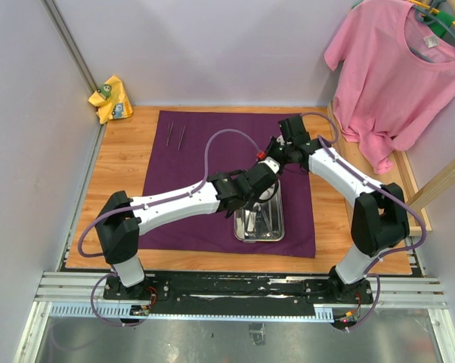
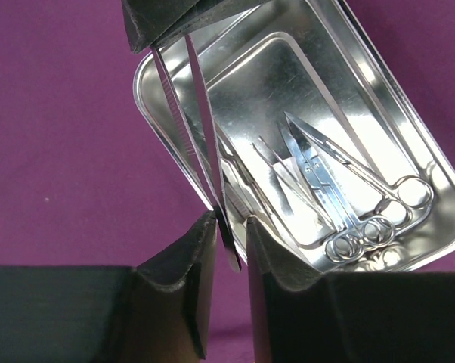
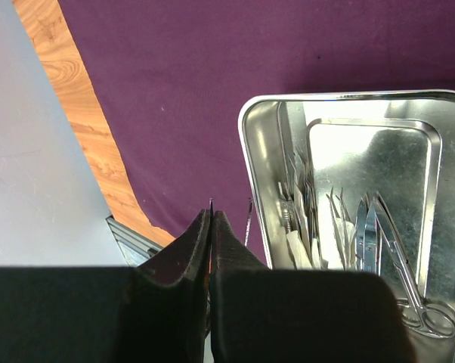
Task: Open and lay out the surgical kit
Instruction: Pick up the medical item from the container.
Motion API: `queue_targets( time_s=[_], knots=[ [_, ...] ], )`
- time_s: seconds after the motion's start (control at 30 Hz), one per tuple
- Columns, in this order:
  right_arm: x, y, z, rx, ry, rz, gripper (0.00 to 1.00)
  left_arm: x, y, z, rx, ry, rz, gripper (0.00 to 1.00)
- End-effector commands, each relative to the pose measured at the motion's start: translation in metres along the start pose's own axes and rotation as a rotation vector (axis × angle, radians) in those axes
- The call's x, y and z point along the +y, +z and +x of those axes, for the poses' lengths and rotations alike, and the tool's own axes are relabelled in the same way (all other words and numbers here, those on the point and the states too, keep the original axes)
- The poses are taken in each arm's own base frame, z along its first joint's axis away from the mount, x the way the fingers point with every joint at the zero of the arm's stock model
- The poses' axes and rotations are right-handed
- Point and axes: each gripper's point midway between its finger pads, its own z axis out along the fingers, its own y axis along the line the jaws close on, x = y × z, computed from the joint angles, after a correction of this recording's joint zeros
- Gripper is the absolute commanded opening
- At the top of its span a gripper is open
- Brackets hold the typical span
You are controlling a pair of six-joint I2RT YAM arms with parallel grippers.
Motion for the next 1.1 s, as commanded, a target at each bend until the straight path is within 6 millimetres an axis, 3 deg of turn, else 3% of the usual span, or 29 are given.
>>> queue_targets(
  time_s=[0.0, 0.3, 0.4, 0.53, 0.87, 1.07],
  knots=[
    [-0.004, 0.002, -0.004, 0.002, 0.008, 0.008, 0.01, -0.005, -0.001, -0.01, -0.019, 0.007, -0.007, 0.24],
    [0.003, 0.005, -0.006, 0.013, 0.006, -0.011, 0.01, -0.008, 0.003, -0.008, -0.008, 0.028, -0.017, 0.07],
    [0.011, 0.003, -0.008, 0.019, 0.006, -0.036, 0.1, -0.006, 0.004, -0.007, -0.005, 0.031, -0.03, 0.05],
    [0.016, -0.003, -0.015, 0.002, 0.002, -0.053, 0.31, 0.0, 0.006, -0.003, -0.002, 0.035, -0.069, 0.02],
    [-0.006, -0.024, -0.057, -0.073, 0.034, -0.032, 0.62, 0.012, 0.003, -0.002, -0.015, 0.021, -0.124, 0.01],
    [-0.027, -0.05, -0.088, -0.137, 0.055, -0.024, 0.71, 0.025, 0.005, -0.008, -0.028, -0.021, -0.147, 0.0]
  ],
)
